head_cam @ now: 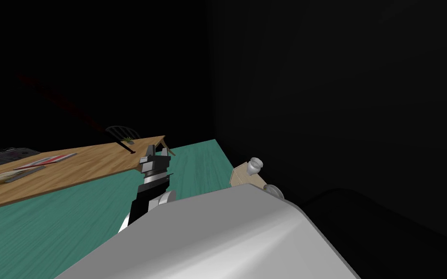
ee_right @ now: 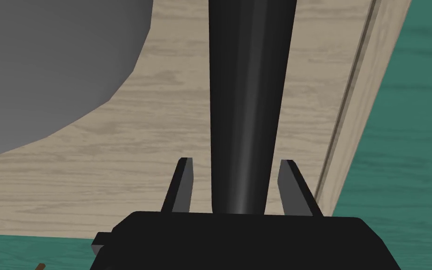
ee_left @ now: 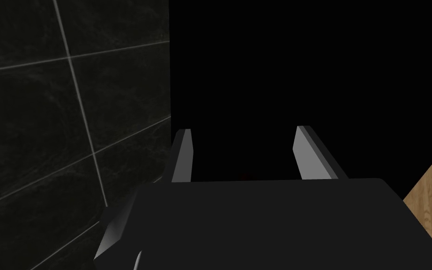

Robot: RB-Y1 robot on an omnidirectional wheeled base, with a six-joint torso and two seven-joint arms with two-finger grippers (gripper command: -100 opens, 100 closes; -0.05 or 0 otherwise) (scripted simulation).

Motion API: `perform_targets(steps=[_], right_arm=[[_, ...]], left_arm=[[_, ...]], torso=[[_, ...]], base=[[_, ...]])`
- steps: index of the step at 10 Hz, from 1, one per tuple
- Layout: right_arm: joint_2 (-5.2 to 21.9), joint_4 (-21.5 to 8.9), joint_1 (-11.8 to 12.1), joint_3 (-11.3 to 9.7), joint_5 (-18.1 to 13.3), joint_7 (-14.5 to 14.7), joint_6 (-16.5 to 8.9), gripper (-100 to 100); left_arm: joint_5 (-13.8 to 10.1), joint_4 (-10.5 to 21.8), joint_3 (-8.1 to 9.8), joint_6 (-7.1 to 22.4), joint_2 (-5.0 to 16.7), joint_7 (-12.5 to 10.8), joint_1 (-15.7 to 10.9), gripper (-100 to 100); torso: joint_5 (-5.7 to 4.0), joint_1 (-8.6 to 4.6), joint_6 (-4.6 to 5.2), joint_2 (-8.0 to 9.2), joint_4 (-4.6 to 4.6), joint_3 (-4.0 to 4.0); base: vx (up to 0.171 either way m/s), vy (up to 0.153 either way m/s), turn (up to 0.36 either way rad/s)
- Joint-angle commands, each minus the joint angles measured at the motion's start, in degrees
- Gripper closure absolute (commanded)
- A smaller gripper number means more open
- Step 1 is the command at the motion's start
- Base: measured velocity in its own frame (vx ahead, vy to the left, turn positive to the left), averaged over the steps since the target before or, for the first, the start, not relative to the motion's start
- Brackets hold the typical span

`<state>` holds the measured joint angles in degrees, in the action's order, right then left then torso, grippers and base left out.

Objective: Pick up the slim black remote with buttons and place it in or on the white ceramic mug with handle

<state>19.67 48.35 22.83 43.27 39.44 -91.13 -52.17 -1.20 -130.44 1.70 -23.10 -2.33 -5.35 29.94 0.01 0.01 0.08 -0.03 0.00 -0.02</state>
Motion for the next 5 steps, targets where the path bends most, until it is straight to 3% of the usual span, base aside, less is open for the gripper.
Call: perform_targets(steps=[1, 4, 5], right_arm=[[0.0, 0.0, 0.0, 0.0, 0.0, 0.0, 0.0, 100], [0.1, 0.0, 0.0, 0.0, 0.0, 0.0, -0.1, 100], [0.1, 0.0, 0.0, 0.0, 0.0, 0.0, -0.1, 0]], left_arm=[[0.0, 0.0, 0.00, 0.0, 0.0, 0.0, 0.0, 0], [0.0, 0.0, 0.00, 0.0, 0.0, 0.0, 0.0, 0], [0.0, 0.0, 0.00, 0.0, 0.0, 0.0, 0.0, 0]], torso=[[0.00, 0.00, 0.00, 0.00, 0.00, 0.00], [-0.26, -0.37, 0.00, 0.03, 0.03, 0.03], [-0.26, -0.38, 0.00, 0.04, 0.03, 0.03]], base=[[0.000, 0.000, 0.000], [0.000, 0.002, 0.002], [0.000, 0.000, 0.000]])
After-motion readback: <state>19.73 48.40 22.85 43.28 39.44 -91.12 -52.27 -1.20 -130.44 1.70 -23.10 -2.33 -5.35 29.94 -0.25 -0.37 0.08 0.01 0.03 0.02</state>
